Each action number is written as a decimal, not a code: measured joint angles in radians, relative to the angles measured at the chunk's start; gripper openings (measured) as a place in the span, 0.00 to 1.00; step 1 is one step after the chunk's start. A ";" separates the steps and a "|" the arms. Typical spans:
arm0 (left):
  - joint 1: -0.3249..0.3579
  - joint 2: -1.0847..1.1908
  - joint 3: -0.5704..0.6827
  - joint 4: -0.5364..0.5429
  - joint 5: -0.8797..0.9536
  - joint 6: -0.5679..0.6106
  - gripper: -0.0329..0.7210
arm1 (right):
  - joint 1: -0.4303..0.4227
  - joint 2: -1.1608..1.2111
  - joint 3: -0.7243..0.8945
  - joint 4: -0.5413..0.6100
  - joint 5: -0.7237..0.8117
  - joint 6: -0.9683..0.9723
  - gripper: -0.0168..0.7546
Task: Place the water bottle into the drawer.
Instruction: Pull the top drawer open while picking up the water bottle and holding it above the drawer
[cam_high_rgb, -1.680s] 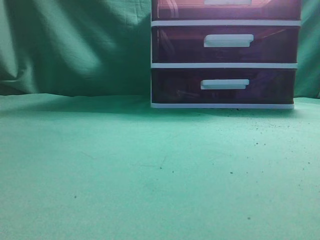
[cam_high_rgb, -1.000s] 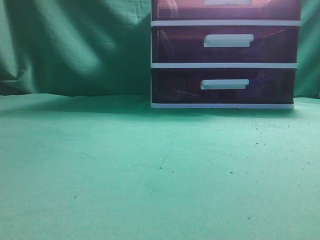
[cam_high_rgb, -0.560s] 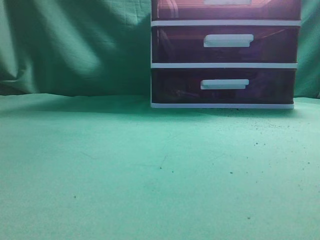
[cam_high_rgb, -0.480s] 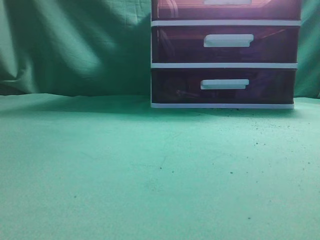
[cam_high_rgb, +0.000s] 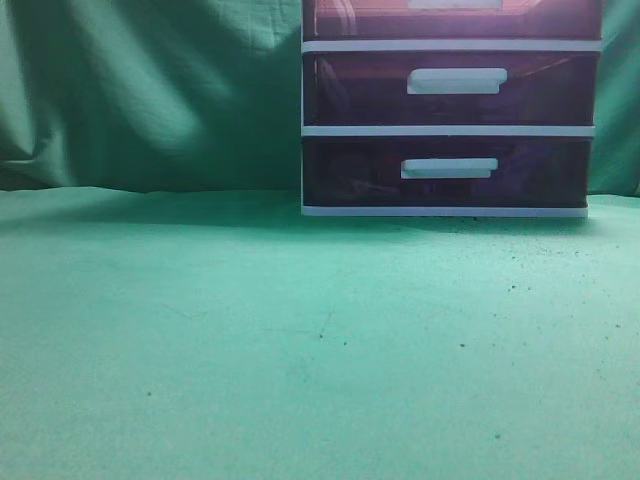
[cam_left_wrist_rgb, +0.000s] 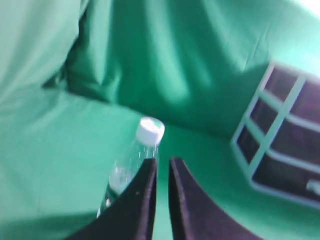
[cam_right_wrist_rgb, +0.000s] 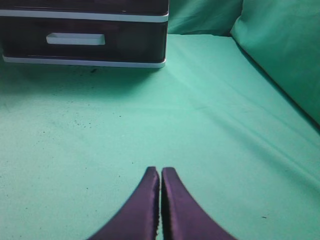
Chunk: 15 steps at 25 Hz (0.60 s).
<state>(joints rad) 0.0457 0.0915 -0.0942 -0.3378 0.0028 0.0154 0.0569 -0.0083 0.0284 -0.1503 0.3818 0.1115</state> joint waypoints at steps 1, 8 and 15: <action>0.000 0.042 -0.021 0.004 0.027 0.000 0.12 | 0.000 0.000 0.000 0.000 0.000 0.000 0.02; 0.000 0.468 -0.176 0.006 0.162 0.000 0.12 | 0.000 0.000 0.000 0.000 0.000 0.000 0.02; 0.000 0.785 -0.206 0.006 0.063 0.000 0.12 | 0.000 0.000 0.000 0.000 0.000 0.000 0.02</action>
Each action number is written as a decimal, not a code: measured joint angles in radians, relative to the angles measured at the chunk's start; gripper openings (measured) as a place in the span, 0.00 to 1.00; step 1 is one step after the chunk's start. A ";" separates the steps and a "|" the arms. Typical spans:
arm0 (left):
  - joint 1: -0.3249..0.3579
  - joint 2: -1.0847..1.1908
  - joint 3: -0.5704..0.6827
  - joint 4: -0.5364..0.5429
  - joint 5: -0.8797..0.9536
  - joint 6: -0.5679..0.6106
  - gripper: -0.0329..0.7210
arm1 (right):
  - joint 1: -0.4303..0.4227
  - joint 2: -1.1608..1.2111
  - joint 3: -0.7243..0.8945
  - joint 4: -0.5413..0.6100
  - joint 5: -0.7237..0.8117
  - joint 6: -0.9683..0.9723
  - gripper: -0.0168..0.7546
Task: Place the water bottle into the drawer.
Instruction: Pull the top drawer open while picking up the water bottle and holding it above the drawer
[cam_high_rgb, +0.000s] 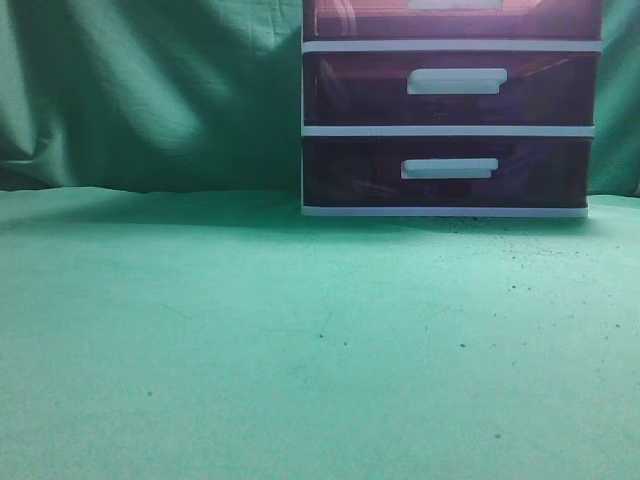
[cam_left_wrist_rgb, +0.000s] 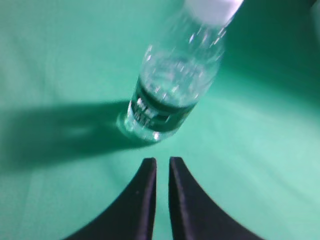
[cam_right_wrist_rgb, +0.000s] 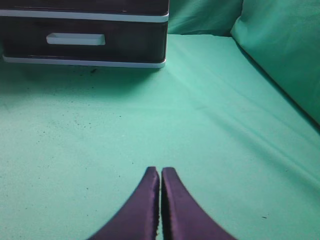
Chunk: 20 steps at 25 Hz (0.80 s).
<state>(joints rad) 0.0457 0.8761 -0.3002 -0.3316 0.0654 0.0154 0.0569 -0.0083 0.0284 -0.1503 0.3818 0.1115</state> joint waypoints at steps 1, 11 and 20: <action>0.000 0.037 -0.002 0.000 -0.013 0.000 0.12 | 0.000 0.000 0.000 0.000 0.000 0.000 0.02; -0.033 0.154 -0.135 0.184 0.008 0.008 0.48 | 0.000 0.000 0.000 0.000 0.000 0.000 0.02; -0.086 0.167 -0.151 0.210 -0.115 0.008 0.89 | 0.000 0.000 0.000 0.000 0.000 0.000 0.02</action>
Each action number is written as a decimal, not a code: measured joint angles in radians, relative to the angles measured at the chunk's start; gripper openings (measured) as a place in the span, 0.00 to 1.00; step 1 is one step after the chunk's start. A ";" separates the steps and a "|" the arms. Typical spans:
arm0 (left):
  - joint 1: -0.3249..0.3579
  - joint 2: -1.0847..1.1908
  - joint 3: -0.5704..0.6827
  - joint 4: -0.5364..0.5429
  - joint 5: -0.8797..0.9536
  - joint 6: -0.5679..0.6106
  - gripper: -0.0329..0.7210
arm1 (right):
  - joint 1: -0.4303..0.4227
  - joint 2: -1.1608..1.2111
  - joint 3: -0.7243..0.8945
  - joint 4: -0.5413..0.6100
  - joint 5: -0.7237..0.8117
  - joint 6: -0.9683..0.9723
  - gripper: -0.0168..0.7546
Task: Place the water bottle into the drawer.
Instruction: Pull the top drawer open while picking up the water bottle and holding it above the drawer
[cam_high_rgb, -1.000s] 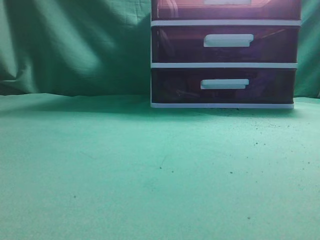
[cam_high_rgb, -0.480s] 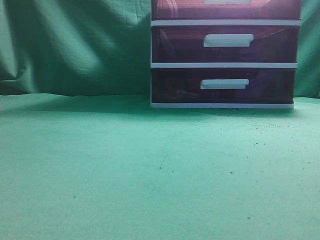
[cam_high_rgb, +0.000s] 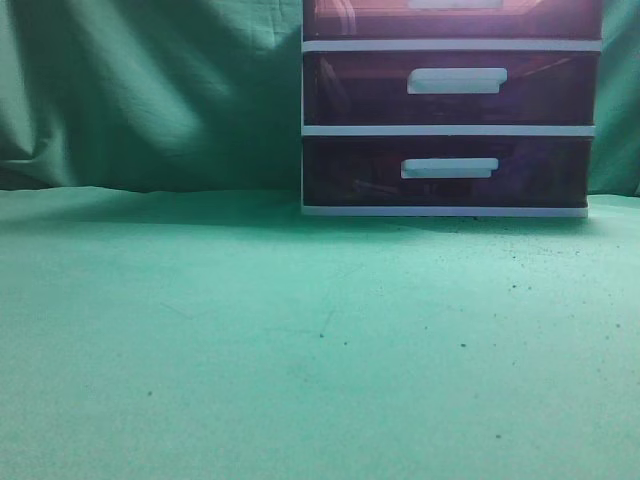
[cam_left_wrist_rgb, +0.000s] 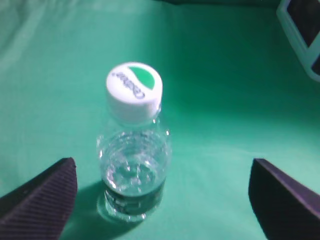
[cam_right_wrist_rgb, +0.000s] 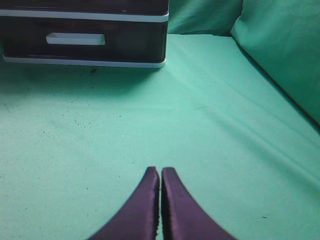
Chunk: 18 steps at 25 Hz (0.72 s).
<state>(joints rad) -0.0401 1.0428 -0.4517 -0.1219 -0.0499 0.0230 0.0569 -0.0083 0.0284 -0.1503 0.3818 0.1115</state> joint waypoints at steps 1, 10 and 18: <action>0.000 0.009 0.000 0.000 -0.021 0.000 0.89 | 0.000 0.000 0.000 0.000 0.000 0.000 0.02; 0.000 0.214 -0.047 0.000 -0.168 0.000 0.89 | 0.000 0.000 0.000 0.000 0.000 0.000 0.02; 0.000 0.416 -0.104 0.000 -0.320 0.032 0.89 | 0.000 0.000 0.000 0.000 0.000 0.000 0.02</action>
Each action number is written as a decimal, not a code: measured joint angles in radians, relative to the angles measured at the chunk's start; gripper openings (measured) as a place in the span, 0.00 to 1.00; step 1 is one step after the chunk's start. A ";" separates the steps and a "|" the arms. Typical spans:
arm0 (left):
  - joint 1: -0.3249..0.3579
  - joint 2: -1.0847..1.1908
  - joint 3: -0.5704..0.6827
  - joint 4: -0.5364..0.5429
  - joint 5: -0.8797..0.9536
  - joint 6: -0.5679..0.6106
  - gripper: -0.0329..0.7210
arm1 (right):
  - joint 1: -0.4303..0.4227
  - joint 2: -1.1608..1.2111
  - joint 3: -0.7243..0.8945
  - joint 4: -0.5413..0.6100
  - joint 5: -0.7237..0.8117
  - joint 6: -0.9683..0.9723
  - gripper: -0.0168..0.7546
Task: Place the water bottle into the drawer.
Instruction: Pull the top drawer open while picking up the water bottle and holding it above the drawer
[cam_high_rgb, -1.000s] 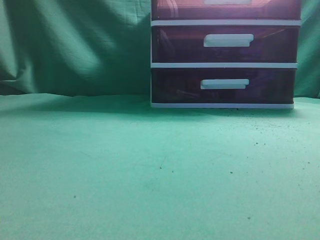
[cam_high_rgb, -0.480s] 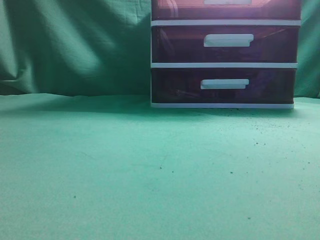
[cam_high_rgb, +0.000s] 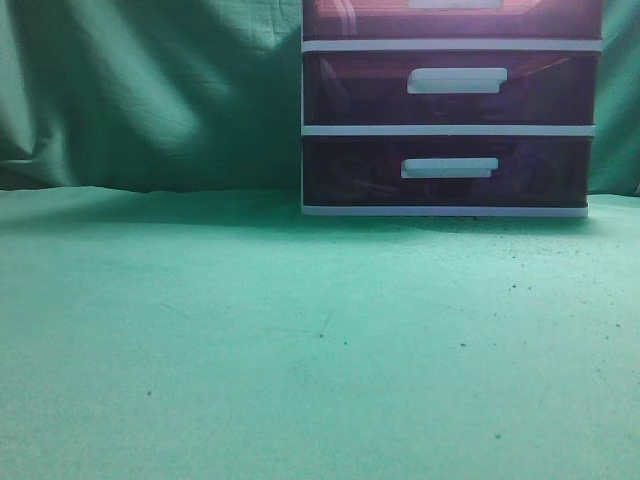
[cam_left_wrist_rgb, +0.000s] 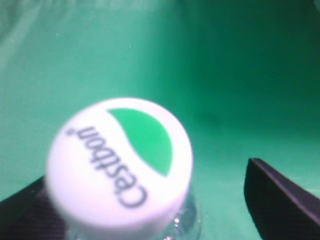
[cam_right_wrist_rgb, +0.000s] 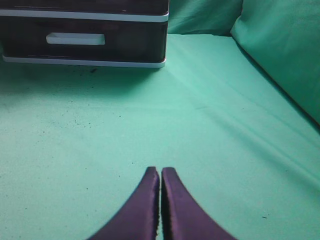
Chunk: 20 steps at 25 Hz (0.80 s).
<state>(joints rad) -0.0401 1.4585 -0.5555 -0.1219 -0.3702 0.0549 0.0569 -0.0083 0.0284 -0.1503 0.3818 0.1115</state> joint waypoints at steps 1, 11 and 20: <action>0.000 0.017 -0.003 0.000 -0.004 0.004 0.83 | 0.000 0.000 0.000 0.000 0.000 0.000 0.02; -0.002 0.056 -0.010 0.040 -0.036 0.013 0.41 | 0.000 0.000 0.000 0.000 0.000 0.000 0.02; -0.079 -0.202 -0.072 0.303 0.250 -0.173 0.41 | 0.000 0.000 0.000 0.000 0.000 0.000 0.02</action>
<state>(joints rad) -0.1191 1.2561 -0.6272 0.1808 -0.1205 -0.1177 0.0569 -0.0083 0.0284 -0.1503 0.3818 0.1115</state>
